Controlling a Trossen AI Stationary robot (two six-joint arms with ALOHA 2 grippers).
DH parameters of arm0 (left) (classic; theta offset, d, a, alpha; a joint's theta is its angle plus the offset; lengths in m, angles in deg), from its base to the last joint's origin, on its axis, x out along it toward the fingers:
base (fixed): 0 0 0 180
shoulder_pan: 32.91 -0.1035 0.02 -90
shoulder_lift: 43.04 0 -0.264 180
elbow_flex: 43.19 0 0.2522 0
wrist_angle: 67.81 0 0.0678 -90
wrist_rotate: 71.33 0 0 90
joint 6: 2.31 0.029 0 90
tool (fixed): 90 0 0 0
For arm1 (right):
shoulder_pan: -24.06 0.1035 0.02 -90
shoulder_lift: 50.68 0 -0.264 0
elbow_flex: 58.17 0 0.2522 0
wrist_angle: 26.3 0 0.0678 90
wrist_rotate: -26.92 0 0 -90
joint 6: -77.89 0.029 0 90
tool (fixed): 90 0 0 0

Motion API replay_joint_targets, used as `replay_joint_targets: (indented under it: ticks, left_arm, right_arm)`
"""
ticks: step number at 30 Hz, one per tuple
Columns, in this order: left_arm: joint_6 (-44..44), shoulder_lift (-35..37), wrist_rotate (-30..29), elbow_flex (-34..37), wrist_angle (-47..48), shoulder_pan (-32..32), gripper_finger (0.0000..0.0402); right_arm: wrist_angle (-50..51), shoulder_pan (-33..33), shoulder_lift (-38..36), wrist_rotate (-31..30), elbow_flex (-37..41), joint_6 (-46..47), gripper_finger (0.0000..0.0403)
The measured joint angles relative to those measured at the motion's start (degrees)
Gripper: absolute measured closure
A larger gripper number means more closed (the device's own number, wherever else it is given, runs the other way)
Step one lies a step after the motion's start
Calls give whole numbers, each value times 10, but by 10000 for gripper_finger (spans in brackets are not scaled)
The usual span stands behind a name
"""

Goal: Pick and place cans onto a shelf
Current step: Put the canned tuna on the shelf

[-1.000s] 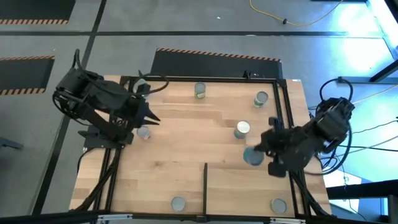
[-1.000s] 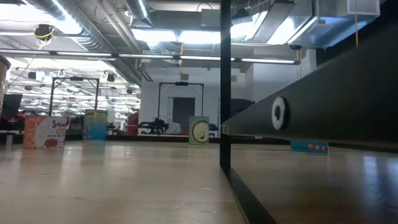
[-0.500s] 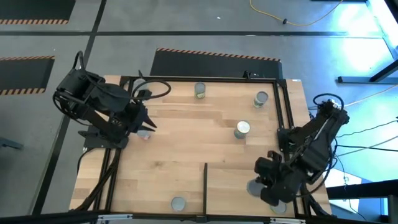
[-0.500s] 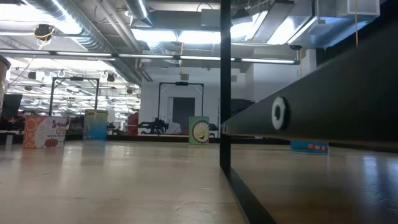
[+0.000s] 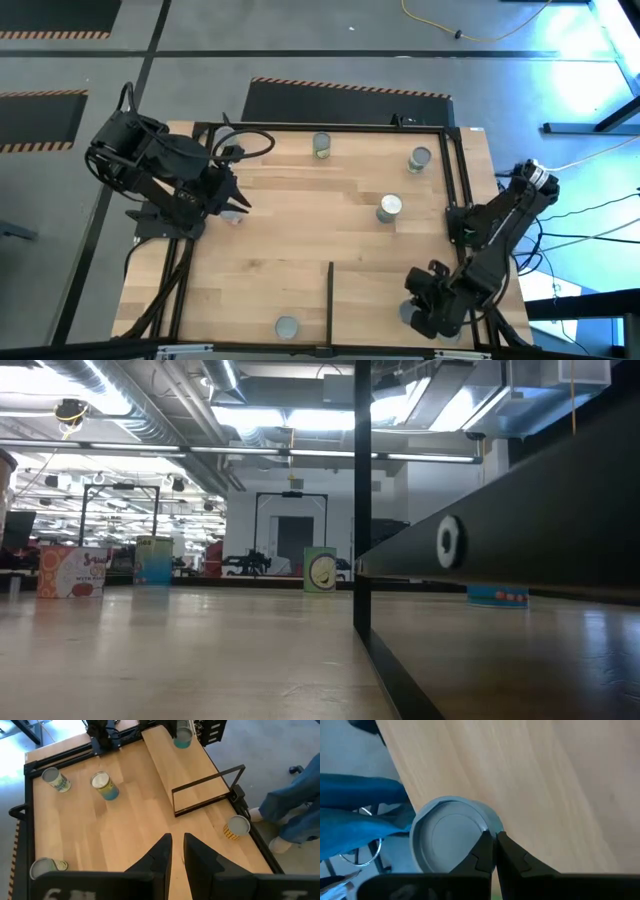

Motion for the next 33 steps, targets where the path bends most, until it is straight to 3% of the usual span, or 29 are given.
replay_joint_targets:
  ticks: [13,33]
  left_arm:
    - [-4,0,-2,0,0,0,361]
    - [-20,0,-3,0,0,0,361]
  right_arm:
    - [-105,42,16,-1,82,70,392]
    - [-166,65,62,19,84,100,392]
